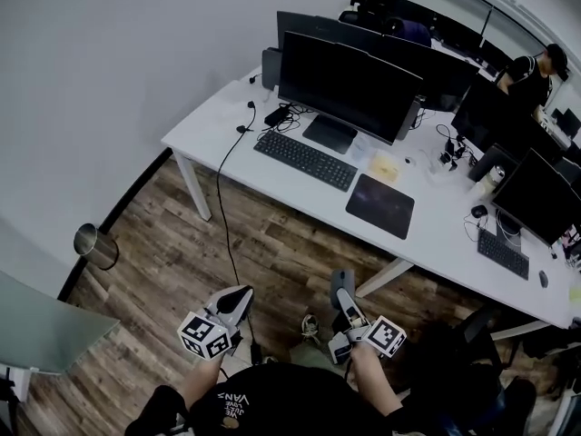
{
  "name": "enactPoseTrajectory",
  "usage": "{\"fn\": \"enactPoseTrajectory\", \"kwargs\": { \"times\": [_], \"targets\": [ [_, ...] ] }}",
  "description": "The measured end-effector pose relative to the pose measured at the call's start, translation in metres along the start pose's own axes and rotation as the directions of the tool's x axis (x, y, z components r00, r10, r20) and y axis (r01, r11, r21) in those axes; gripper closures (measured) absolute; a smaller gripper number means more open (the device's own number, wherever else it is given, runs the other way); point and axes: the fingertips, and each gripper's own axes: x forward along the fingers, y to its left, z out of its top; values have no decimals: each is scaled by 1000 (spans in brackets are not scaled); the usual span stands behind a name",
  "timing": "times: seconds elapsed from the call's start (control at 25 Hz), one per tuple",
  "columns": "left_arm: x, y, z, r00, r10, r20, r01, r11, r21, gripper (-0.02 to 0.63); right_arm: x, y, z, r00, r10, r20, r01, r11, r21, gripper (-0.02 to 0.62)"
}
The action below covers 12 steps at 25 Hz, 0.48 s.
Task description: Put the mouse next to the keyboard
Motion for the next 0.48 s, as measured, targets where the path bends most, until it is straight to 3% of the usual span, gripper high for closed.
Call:
{"fn": "enactPoseTrajectory", "kwargs": {
  "times": [0.24, 0.48],
  "targets": [
    [51, 10, 15, 1000, 22, 9, -22, 1000, 7, 604, 36, -11, 48, 1000, -21, -15, 22, 1000, 23, 417],
    [115, 17, 33, 999, 41, 31, -42, 999, 24, 604, 81, -12, 105, 997, 73, -19, -72, 997, 5, 417]
  ]
}}
